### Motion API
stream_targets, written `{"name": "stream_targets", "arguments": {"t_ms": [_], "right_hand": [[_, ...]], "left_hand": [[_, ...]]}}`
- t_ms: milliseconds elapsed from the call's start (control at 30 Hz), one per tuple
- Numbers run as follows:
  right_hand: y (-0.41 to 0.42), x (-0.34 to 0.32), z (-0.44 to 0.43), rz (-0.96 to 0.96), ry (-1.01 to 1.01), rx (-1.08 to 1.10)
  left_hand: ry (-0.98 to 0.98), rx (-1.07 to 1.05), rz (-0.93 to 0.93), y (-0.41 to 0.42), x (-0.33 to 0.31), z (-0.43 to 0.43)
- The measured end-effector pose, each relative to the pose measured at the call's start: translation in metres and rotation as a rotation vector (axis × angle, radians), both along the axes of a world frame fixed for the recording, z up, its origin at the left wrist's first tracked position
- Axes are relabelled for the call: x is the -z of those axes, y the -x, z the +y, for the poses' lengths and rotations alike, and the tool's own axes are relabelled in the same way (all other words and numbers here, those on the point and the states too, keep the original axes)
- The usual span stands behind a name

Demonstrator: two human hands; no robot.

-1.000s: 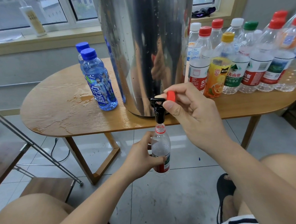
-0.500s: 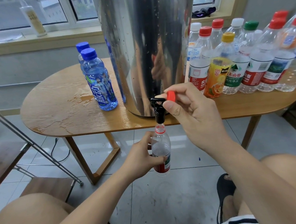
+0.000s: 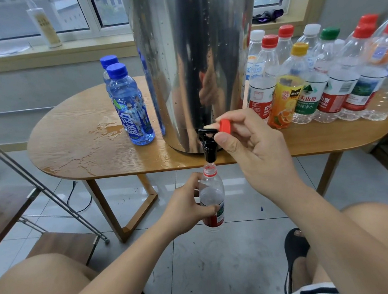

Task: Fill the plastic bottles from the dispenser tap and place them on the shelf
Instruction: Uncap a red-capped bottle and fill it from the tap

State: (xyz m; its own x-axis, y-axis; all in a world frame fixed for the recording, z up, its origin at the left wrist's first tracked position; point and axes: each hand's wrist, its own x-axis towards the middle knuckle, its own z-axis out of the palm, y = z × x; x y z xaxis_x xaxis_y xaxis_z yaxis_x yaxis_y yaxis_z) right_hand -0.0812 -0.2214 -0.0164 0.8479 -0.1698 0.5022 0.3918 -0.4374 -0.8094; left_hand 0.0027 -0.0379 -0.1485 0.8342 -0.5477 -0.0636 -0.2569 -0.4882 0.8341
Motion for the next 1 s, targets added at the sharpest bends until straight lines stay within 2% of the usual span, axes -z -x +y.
{"name": "stream_targets", "arguments": {"t_ms": [1000], "right_hand": [[-0.0001, 0.0012, -0.0004, 0.015, -0.004, 0.010]], "left_hand": [[-0.026, -0.008, 0.003, -0.0017, 0.0016, -0.0033]]}}
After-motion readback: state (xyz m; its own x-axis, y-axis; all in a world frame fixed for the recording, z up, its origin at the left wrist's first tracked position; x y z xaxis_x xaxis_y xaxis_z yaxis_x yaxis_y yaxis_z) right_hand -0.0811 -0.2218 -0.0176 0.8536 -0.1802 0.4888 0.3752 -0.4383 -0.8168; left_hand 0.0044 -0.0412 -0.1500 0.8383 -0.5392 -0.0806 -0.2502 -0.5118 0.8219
